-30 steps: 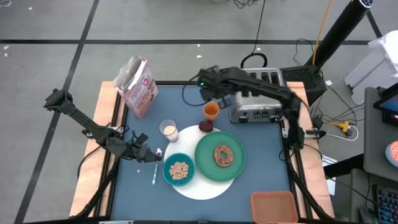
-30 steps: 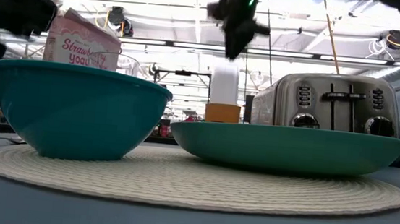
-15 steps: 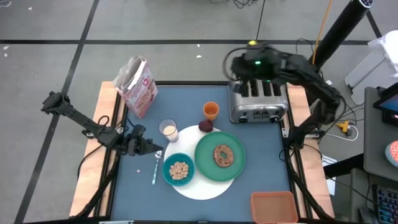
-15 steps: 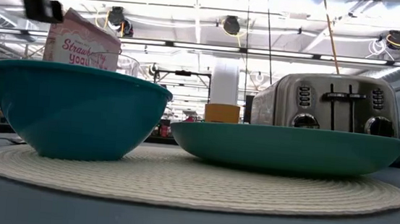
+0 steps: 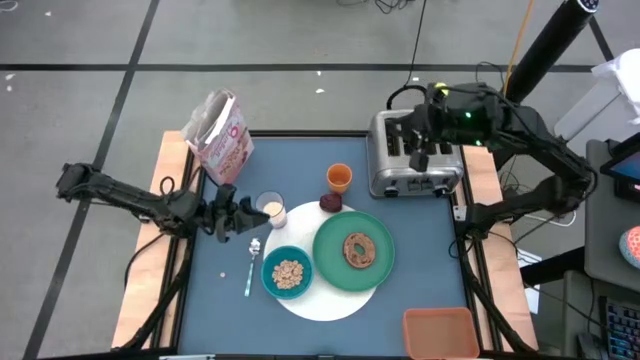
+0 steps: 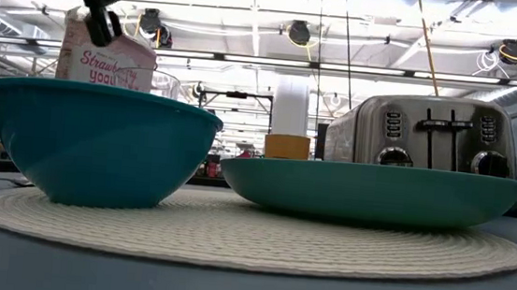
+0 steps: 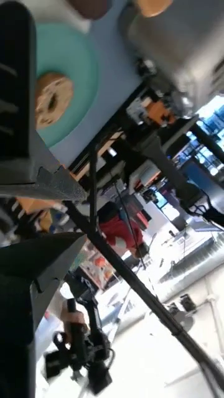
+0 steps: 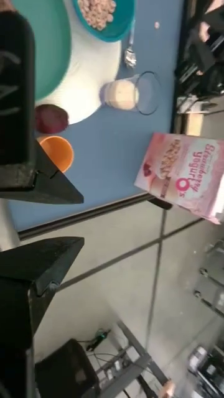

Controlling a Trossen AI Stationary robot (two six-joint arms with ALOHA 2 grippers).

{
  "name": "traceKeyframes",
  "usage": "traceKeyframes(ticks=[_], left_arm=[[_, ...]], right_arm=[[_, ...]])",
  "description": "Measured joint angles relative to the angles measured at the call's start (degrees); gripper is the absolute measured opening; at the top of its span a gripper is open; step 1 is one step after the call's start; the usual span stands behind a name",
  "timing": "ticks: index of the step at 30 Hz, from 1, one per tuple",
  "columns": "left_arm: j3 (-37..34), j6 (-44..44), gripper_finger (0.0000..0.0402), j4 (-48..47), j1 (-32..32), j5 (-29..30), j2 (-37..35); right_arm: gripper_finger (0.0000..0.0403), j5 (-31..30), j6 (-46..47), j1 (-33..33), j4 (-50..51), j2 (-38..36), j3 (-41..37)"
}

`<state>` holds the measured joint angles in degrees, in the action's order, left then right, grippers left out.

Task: Arrange a breakfast setting
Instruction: Return to Home Position

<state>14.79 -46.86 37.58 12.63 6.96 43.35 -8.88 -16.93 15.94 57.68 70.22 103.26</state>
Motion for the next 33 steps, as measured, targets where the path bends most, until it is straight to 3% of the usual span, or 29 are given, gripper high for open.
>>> traceKeyframes(ticks=[9,17,26,33], left_arm=[[0.0,16.75,0.0099,0.0,-8.29,-2.18,0.0],[0.0,24.08,0.0099,-1.32,-14.65,-5.66,-1.78],[0.0,30.82,0.0099,-15.65,-20.55,-8.11,-13.21],[0.0,33.46,0.0099,-26.85,-21.56,-8.24,-22.15]], right_arm=[[0.0089,0.0,-0.11,0.07,-15.44,-10.47,-18.22],[0.0089,0.02,3.24,0.07,-18.25,-15.62,-26.76],[0.0089,0.3,7.92,0.07,-20.48,-19.89,-33.36],[0.0089,6.21,10.16,0.08,-29.18,-26.65,-45.37]])
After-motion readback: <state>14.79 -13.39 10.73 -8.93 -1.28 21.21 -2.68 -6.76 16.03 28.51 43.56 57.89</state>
